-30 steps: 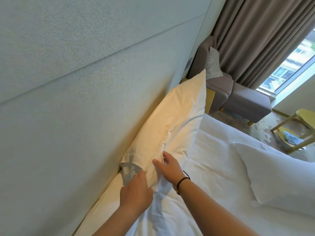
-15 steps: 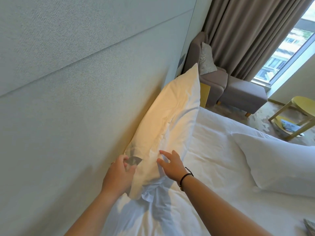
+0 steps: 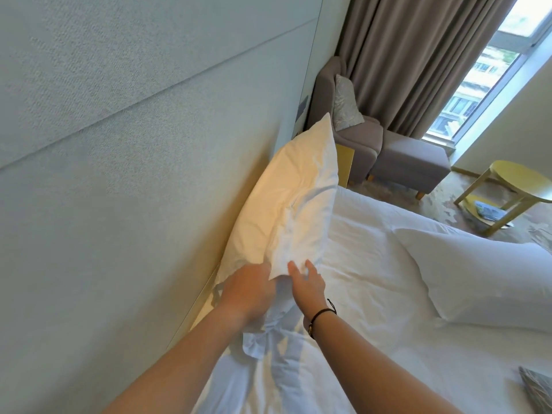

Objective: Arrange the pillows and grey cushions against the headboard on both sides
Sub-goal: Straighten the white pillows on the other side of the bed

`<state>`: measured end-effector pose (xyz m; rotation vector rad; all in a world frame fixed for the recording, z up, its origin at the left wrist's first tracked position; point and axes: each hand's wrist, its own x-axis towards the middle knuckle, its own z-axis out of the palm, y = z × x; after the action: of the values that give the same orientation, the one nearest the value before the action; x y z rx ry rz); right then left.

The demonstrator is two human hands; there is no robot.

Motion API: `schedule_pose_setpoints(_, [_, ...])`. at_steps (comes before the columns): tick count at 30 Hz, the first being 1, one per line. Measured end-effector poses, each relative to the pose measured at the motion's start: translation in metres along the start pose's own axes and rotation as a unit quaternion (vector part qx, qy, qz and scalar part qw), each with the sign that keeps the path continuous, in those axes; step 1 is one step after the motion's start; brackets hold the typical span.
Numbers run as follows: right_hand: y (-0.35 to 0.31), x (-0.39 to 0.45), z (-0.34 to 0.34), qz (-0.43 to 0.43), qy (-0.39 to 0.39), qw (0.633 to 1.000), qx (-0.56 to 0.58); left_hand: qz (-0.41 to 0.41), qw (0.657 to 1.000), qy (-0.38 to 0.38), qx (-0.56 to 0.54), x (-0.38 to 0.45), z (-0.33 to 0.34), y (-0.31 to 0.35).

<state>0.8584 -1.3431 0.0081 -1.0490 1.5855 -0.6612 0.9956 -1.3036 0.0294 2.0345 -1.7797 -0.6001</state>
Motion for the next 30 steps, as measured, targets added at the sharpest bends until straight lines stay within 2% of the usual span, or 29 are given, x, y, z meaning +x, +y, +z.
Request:
schedule_pose_setpoints(2, [-0.008, 0.001, -0.003, -0.029, 0.012, 0.998, 0.062, 0.037, 0.997, 0.024, -0.067, 0.006, -0.020, 0.013])
schedule_pose_setpoints(5, [-0.025, 0.000, -0.003, -0.118, -0.009, 0.989, 0.083, 0.051, 0.985, 0.064, -0.150, 0.008, -0.048, 0.023])
schedule_pose_setpoints(9, [-0.040, -0.003, 0.011, -0.157, -0.078, 0.983, 0.060, -0.016, 0.960, 0.112, -0.257, -0.006, -0.070, -0.004])
schedule_pose_setpoints(11, [-0.035, -0.002, 0.022, -0.164, -0.123, 0.979, -0.009, -0.068, 0.976, 0.109, -0.179, -0.017, -0.078, -0.031])
schedule_pose_setpoints(13, [-0.024, -0.001, 0.033, -0.167, -0.173, 0.967, -0.087, -0.123, 0.991, 0.050, -0.001, -0.029, -0.081, -0.052])
schedule_pose_setpoints(15, [-0.011, -0.003, 0.036, -0.163, -0.209, 0.957, -0.117, -0.162, 0.976, 0.022, 0.141, -0.041, -0.073, -0.058])
schedule_pose_setpoints(16, [-0.004, -0.003, 0.034, -0.161, -0.223, 0.955, -0.115, -0.163, 0.972, 0.039, 0.164, -0.047, -0.067, -0.055])
schedule_pose_setpoints(19, [0.008, -0.001, 0.018, -0.139, -0.247, 0.955, -0.092, -0.121, 0.971, 0.125, 0.165, -0.057, -0.049, -0.030])
schedule_pose_setpoints(22, [0.012, 0.001, -0.009, -0.119, -0.228, 0.964, -0.073, -0.075, 0.967, 0.143, 0.196, -0.053, -0.027, 0.004])
schedule_pose_setpoints(27, [0.048, 0.007, -0.094, -0.073, -0.177, 0.982, -0.012, 0.045, 0.977, 0.086, 0.190, -0.036, 0.028, 0.073])
schedule_pose_setpoints(30, [0.093, 0.015, -0.167, -0.012, -0.107, 0.994, 0.012, 0.079, 0.979, -0.001, 0.186, -0.021, 0.081, 0.109])
